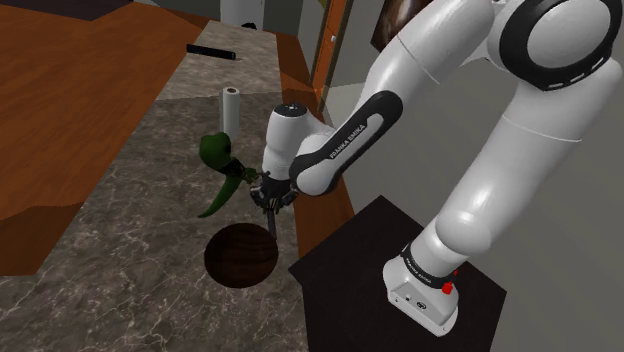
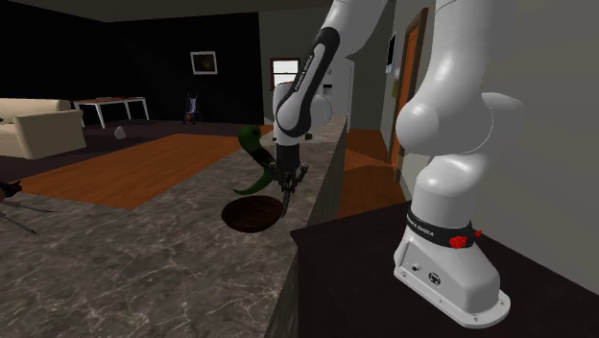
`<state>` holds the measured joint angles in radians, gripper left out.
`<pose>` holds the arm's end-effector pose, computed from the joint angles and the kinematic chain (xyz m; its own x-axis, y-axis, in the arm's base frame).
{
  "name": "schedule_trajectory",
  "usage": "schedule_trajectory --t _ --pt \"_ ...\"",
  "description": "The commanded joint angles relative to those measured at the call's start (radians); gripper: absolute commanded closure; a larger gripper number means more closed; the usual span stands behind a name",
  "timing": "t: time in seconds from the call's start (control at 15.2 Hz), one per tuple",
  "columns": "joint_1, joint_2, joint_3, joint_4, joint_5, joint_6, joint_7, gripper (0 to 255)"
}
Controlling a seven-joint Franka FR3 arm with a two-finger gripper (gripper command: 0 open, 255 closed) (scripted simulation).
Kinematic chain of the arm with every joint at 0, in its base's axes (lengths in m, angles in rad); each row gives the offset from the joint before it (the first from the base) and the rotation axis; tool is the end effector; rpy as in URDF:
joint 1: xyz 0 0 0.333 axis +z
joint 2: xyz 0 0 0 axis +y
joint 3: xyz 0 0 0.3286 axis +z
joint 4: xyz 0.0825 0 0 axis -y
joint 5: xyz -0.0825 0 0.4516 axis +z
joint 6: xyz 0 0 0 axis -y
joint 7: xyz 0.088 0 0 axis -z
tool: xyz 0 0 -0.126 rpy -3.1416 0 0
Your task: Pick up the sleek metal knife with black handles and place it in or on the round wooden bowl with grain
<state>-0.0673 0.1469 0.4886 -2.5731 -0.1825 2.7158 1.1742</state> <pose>0.4317 0.2105 0.1500 0.8295 -0.5582 0.0154 -0.5581 -0.8297 -0.0127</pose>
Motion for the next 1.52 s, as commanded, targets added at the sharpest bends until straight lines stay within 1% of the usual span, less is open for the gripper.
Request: schedule_trajectory --t 0.0,0.4,0.59,0.66,1.06,1.32,1.45 --pt "-0.008 -0.035 0.019 -0.003 0.044 -0.027 -0.028 255" --pt "-0.017 -0.133 0.046 0.000 0.156 -0.113 -0.109 255" --pt "-0.014 -0.179 0.048 0.006 0.200 -0.158 -0.141 255" --pt "-0.013 -0.180 0.048 0.006 0.201 -0.159 -0.142 255" --pt "0.066 -0.137 0.133 0.064 0.155 -0.182 0.061 255" --pt "0.121 -0.082 0.178 0.127 0.096 -0.205 0.208 255" --pt "0.164 -0.039 0.197 0.176 0.049 -0.224 0.302 255"
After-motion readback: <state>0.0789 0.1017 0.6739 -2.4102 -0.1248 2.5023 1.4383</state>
